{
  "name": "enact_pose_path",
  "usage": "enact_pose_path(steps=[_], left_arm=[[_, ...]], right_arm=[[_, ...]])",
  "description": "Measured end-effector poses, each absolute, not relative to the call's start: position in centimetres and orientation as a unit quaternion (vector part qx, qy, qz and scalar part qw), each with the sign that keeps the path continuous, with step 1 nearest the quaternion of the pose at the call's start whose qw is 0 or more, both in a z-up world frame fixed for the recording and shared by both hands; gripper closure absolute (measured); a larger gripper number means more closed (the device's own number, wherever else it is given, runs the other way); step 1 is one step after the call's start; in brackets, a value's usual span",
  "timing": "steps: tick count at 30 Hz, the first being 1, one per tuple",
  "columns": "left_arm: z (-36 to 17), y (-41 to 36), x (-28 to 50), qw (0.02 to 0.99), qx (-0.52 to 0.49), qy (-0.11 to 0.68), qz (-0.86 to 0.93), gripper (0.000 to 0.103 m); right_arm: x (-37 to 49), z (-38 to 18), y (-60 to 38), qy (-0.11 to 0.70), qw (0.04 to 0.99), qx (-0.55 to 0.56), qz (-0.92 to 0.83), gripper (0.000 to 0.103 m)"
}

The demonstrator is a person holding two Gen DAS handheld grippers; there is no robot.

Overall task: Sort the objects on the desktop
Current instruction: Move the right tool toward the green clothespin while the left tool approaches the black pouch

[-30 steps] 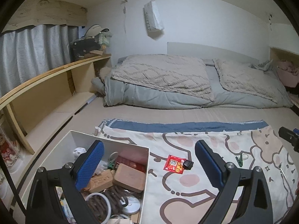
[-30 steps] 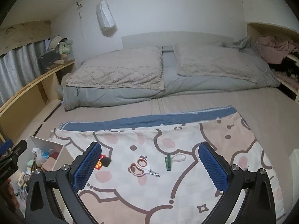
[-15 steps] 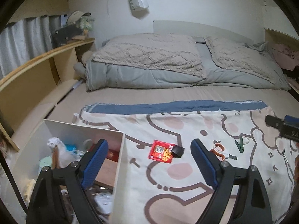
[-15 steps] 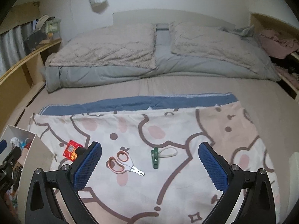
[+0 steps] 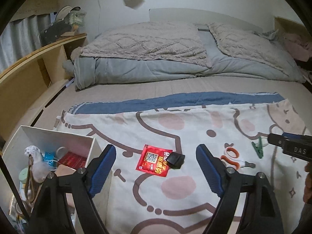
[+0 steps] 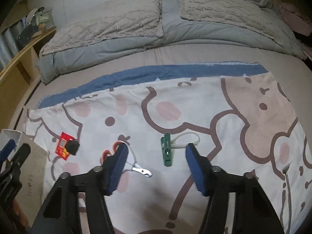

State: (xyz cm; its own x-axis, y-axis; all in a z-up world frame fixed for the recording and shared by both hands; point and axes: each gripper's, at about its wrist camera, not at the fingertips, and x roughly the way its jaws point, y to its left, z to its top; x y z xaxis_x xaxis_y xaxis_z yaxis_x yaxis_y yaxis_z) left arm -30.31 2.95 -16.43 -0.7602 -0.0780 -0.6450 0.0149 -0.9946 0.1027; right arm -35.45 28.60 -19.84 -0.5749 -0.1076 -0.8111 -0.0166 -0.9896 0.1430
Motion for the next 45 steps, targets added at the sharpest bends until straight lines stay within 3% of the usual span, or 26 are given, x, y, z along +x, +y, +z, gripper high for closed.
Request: enact_pose_path(steps=[1,13,27,31,45], left_arm=[[-16.8,3.0,-30.6,0.022,0.349,-0.044,-0.936,0.022],[-21.1,2.6,-33.3,0.002,0.38,0.036,-0.924,0.023],[-23.8,2.1,-34.8,0.0,0.383,0.022,-0.924,0.024],[-24.1,2.6,-35.1,-0.009,0.382,0.015,-0.924,0.031],[-25.2,3.3,-36.0,-0.02,0.392,0.009,-0.92,0.035]], right_arm=[[-35.6,-20.1,28.6,-0.063,0.026,0.461,-0.885,0.057],[-37.7,-23.5,28.4,-0.058,0.023,0.479,-0.876,0.057],[-38.8,-25.6,28.3,-0.053,0.029,0.469,-0.881,0.059],[-39.0,-26.0,28.4,-0.055,0.036,0.468,-0.882,0.059],[-38.7,-27.2,28.5,-0.051,0.03,0.454,-0.889,0.059]])
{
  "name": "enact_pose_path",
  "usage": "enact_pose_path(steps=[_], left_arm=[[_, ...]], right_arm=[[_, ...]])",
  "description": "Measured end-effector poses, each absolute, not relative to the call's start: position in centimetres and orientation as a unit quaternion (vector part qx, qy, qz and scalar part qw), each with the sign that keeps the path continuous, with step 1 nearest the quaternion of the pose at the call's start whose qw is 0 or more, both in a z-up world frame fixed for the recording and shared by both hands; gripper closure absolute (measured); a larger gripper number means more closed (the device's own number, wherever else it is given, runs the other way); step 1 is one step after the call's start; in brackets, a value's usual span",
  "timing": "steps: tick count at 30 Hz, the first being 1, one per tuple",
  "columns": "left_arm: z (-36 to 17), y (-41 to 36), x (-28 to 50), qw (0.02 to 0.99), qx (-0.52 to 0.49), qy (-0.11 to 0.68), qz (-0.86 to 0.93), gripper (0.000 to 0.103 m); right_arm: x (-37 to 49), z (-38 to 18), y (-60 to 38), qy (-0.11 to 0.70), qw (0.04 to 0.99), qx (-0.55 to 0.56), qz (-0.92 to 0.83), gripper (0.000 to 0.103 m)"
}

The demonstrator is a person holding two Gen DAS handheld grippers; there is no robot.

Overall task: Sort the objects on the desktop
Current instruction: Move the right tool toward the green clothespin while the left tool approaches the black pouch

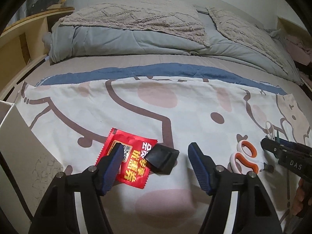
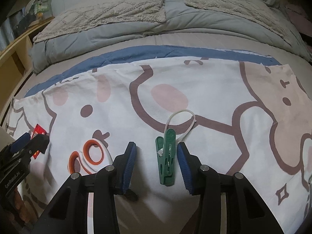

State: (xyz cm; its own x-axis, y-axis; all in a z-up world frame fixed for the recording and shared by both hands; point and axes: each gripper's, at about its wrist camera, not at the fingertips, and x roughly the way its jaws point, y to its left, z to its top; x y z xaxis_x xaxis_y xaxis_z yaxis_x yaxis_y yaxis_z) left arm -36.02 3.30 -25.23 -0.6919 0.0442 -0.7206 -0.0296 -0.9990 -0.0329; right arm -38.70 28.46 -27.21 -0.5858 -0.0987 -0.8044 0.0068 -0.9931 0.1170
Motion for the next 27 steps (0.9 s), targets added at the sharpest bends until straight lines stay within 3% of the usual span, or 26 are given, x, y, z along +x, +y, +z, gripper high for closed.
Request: enact_pose_path(steps=[11,15,19,27], left_arm=[[-26.2,3.5,-36.2,0.025,-0.4,-0.004,0.916,0.043],[-26.3,3.6,-36.3,0.026,-0.399,0.0,0.917,0.044],[-26.8,3.7,-36.2,0.023,-0.399,0.003,0.917,0.045],[-27.1,3.6,-36.1,0.025,-0.4,0.001,0.916,0.045]], right_arm=[[-38.6,-28.0,29.1,-0.075,0.04,0.447,-0.891,0.058],[-38.5,-28.1,29.1,-0.091,0.061,0.445,-0.889,0.046],[-38.3,-28.1,27.4,-0.054,0.06,0.446,-0.892,0.035],[-38.0,-28.1,27.0,-0.05,0.055,0.445,-0.892,0.034]])
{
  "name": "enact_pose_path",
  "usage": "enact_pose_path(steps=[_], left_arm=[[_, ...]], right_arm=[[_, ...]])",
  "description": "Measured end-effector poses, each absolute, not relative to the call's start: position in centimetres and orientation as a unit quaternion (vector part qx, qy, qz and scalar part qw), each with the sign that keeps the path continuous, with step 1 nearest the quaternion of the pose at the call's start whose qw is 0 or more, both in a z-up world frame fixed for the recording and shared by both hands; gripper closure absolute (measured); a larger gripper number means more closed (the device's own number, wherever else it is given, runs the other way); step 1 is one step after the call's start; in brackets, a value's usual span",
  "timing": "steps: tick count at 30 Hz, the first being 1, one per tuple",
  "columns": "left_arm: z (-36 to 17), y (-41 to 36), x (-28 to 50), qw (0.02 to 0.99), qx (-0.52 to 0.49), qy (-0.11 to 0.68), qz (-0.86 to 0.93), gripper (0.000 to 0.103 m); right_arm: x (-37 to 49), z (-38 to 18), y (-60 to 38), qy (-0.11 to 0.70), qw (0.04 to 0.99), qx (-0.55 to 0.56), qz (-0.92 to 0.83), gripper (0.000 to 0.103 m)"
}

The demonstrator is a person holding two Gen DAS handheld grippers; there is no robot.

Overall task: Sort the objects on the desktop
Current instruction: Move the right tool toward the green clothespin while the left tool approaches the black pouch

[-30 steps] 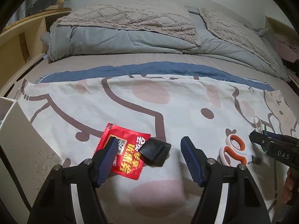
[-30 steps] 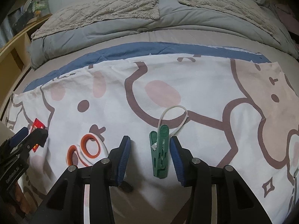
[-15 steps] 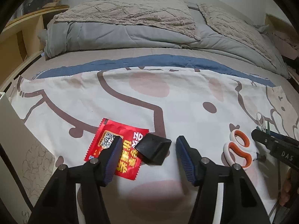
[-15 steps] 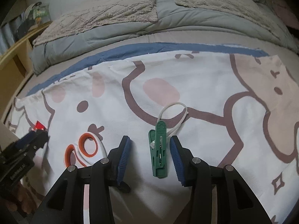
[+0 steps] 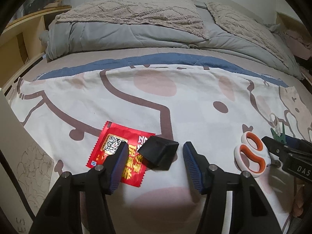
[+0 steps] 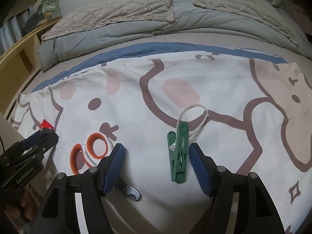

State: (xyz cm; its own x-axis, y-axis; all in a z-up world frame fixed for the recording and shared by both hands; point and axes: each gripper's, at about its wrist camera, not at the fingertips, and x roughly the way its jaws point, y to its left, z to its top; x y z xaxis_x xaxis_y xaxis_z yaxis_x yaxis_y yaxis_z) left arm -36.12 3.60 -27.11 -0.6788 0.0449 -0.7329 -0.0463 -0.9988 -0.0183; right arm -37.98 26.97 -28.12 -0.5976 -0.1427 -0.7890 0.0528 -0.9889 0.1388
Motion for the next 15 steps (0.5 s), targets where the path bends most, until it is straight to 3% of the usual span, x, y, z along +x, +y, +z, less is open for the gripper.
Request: enact_pose_path(steps=[6,15], left_arm=[[-27.2,3.5,-36.0,0.027,-0.398,-0.003,0.917,0.045],[-27.3,3.4,-36.1,0.031,-0.399,-0.006,0.917,0.045]], right_arm=[[-36.9,-27.9,25.7,-0.02,0.022,0.425,-0.905,0.043],[-36.5,-28.0,26.7,-0.044,0.011,0.41,-0.911,0.074]])
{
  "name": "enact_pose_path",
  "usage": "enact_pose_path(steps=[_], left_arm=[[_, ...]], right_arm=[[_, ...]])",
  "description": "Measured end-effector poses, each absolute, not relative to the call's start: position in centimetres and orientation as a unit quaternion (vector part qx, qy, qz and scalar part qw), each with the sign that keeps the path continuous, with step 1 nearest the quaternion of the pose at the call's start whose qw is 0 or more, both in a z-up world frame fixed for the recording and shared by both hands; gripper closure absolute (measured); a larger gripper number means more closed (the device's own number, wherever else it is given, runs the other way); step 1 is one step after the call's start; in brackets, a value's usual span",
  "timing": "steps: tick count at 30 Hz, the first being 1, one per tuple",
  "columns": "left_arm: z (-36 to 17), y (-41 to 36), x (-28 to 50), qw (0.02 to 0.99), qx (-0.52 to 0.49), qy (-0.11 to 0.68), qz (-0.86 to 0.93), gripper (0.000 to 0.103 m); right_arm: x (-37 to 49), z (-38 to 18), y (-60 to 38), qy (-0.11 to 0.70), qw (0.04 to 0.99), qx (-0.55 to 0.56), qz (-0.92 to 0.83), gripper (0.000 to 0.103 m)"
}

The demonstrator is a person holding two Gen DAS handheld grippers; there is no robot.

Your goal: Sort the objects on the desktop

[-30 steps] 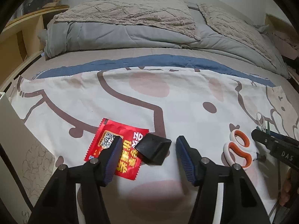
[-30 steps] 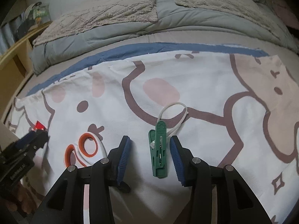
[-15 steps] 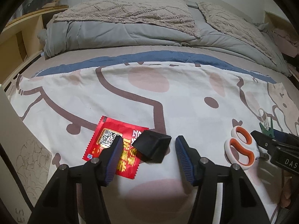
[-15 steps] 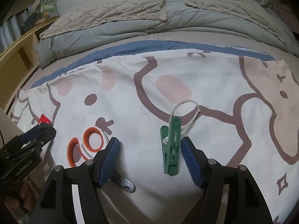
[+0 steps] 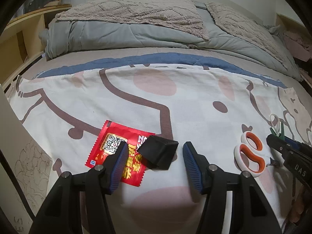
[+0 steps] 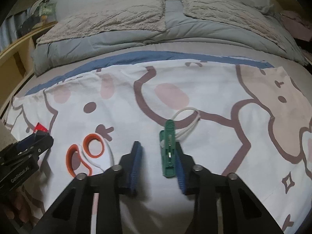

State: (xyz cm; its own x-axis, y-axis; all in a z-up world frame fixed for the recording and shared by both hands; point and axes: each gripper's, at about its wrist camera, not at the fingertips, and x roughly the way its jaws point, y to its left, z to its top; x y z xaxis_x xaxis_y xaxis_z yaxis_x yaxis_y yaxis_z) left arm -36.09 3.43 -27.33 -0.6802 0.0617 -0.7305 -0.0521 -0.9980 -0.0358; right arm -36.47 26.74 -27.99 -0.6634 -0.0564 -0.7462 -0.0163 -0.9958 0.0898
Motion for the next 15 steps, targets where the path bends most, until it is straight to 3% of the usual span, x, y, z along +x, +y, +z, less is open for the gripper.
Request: enact_pose_path(steps=[4,7,15], left_arm=[[-27.29,3.42,-36.1,0.031,-0.397,-0.005,0.917,0.045],[-27.15,3.51,-35.97,0.038,-0.394,-0.005,0.918,0.063],[-26.68,4.12,-35.48,0.05,-0.396,0.007,0.917,0.063]], right_arm=[[-36.35,-27.96,26.62,-0.042,0.008,0.409,-0.912,0.076],[-36.15,-27.87,26.43,-0.04,0.008,0.407,-0.912,0.077],[-35.82,-27.89,26.14,-0.039,0.008,0.414,-0.91,0.08]])
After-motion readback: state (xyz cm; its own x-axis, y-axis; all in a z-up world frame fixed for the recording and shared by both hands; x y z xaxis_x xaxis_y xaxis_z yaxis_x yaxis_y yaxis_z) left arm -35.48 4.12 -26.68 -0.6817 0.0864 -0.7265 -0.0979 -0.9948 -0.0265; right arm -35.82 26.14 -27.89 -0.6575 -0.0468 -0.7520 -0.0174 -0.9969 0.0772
